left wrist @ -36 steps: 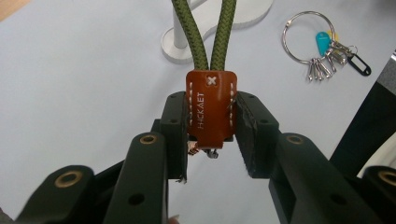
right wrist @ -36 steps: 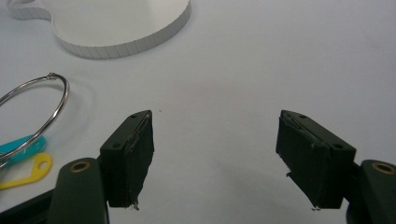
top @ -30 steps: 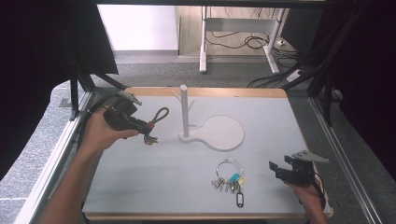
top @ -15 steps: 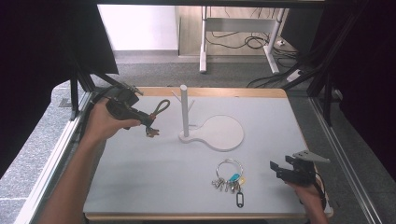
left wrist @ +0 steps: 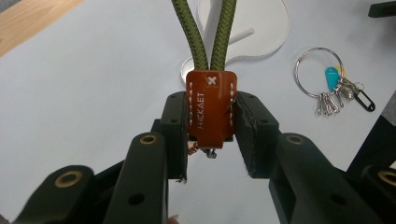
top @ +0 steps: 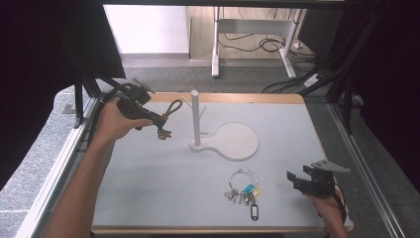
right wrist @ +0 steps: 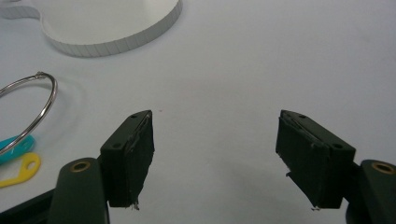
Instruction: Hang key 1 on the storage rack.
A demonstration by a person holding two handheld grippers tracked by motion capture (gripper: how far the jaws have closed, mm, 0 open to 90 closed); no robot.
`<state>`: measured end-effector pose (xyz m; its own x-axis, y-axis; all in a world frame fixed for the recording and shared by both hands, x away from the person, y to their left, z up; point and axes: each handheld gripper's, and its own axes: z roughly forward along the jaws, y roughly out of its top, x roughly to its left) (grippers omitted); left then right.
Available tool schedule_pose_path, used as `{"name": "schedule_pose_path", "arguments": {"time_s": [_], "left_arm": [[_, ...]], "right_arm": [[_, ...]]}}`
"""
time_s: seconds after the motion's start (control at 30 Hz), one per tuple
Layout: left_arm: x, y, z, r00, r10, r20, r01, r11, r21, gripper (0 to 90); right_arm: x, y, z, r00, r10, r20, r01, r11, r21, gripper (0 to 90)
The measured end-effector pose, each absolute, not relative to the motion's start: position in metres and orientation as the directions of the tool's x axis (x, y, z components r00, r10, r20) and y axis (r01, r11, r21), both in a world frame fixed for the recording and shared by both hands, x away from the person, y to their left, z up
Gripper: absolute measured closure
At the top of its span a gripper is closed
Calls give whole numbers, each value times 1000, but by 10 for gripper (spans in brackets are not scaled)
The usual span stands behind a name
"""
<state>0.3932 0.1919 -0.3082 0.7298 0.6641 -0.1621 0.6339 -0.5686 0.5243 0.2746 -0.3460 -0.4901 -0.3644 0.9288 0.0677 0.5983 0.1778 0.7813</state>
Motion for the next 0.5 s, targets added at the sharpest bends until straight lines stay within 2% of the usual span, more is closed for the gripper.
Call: {"name": "schedule_pose_path", "arguments": {"time_s": [0.5], "left_arm": [[412, 189, -310, 714, 672, -196, 654, -542, 528, 665]], "right_arm": [[275, -348, -491, -355, 932, 73, 606, 170, 778, 281]]}}
